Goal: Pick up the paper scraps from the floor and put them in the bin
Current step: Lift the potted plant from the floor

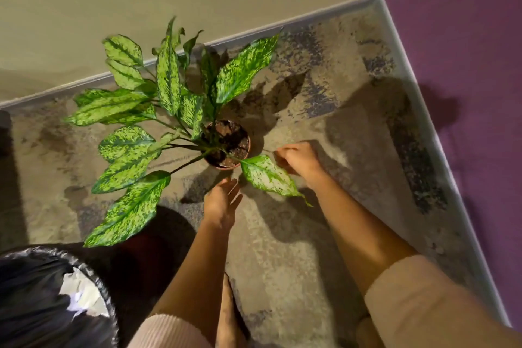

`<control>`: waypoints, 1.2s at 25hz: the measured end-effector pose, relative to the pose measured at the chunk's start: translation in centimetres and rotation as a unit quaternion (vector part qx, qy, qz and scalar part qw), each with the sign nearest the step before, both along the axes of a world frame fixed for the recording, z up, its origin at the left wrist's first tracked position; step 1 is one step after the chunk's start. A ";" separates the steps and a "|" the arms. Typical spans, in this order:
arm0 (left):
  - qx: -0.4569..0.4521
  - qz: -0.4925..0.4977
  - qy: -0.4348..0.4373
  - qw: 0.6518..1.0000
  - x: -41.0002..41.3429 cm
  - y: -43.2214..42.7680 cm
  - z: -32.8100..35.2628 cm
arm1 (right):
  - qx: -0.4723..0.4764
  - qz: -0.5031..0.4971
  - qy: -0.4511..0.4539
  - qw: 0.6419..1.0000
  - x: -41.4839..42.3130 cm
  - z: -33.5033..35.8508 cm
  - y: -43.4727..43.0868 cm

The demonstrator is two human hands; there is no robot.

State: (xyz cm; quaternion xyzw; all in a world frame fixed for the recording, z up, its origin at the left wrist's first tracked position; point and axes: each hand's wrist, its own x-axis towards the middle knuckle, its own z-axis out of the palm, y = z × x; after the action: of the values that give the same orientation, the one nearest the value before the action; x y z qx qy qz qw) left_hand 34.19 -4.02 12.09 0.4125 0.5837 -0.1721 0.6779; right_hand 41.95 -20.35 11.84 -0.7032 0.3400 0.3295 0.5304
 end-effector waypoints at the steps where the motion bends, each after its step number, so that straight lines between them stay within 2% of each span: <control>1: -0.015 0.029 -0.009 0.999 0.3 0.2 -0.7 | 0.022 0.006 -0.017 1.000 0.8 -0.4 1.0; 3: -0.042 0.075 -0.033 0.996 0.4 0.7 -2.1 | 0.056 0.030 -0.032 0.997 2.2 -1.5 3.0; 6: -0.063 0.126 -0.057 0.988 0.6 1.4 -3.3 | 0.057 0.060 -0.024 0.996 4.1 -1.6 5.0; 12: -0.094 0.196 -0.095 0.971 1.0 1.8 -3.8 | 0.123 0.040 0.003 0.992 6.9 -2.8 7.0; 15: -0.098 0.213 -0.102 0.967 1.2 1.9 -3.6 | 0.106 0.099 -0.019 0.989 7.6 -2.9 7.9; 18: -0.079 0.209 -0.102 0.969 1.1 2.0 -3.7 | 0.079 0.137 -0.028 0.987 8.1 -3.2 7.5; 23: -0.013 0.187 -0.105 0.977 1.0 2.5 -4.0 | 0.078 0.115 -0.014 0.990 7.5 -3.3 7.1; 25: -0.014 0.171 -0.110 0.979 0.9 3.3 -4.1 | 0.073 0.128 0.002 0.989 6.7 -3.5 6.7; 30: 0.013 0.093 -0.118 0.989 0.5 4.2 -4.1 | 0.114 0.125 -0.007 0.986 4.1 -4.7 3.8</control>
State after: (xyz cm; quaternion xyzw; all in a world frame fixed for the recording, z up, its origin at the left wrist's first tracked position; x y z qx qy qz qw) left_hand 34.68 0.22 8.00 0.3827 0.5377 -0.0506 0.7496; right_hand 46.01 -16.52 7.16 -0.6769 0.2061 0.4253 0.5643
